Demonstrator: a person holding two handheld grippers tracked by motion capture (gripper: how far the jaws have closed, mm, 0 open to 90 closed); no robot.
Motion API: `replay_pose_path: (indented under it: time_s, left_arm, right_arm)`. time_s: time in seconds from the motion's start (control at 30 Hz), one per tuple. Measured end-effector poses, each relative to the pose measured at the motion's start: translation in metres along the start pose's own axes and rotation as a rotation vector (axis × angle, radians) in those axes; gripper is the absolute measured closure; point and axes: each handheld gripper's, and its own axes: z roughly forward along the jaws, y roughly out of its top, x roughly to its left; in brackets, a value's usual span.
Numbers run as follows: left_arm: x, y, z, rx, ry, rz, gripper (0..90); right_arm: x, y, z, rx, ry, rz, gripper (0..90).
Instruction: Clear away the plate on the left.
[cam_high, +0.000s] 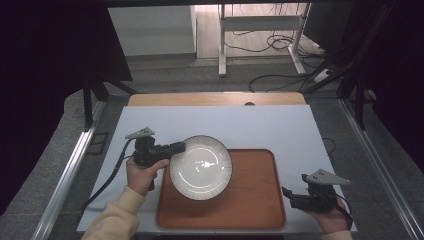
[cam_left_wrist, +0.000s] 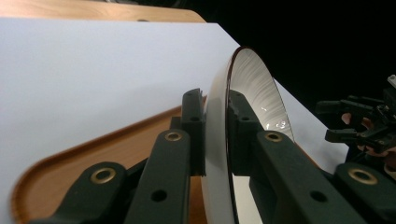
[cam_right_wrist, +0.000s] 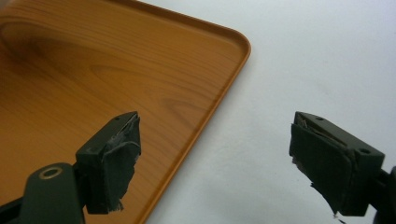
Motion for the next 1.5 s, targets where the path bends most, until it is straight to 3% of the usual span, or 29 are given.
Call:
replay_pose_path:
  time_s: [0.4,0.77,1.03,1.13,1.27,1.5]
  left_arm:
    - [-0.008,-0.012,0.041,0.075,-0.060,-0.027,80.4]
    - [-0.004,-0.026,0.067,0.144,-0.066,-0.056,79.9]
    - [0.004,-0.031,0.080,0.179,-0.019,-0.066,81.5]
    - [0.009,-0.034,0.085,0.208,0.030,-0.037,83.2]
    - [0.014,-0.037,0.090,0.239,0.064,-0.016,84.3]
    - [0.021,-0.041,0.098,0.299,0.094,0.002,80.5]
  right_arm:
    - [0.000,0.000,0.001,0.002,0.002,-0.001,16.7]
    - [0.000,-0.001,0.002,0.008,0.004,-0.004,16.7]
    - [0.001,-0.001,0.003,0.011,0.005,-0.006,16.7]
    - [0.001,-0.001,0.003,0.014,0.004,-0.010,16.7]
    - [0.002,-0.001,0.004,0.017,0.007,-0.013,16.7]
    - [0.002,-0.002,0.005,0.019,0.006,-0.012,16.7]
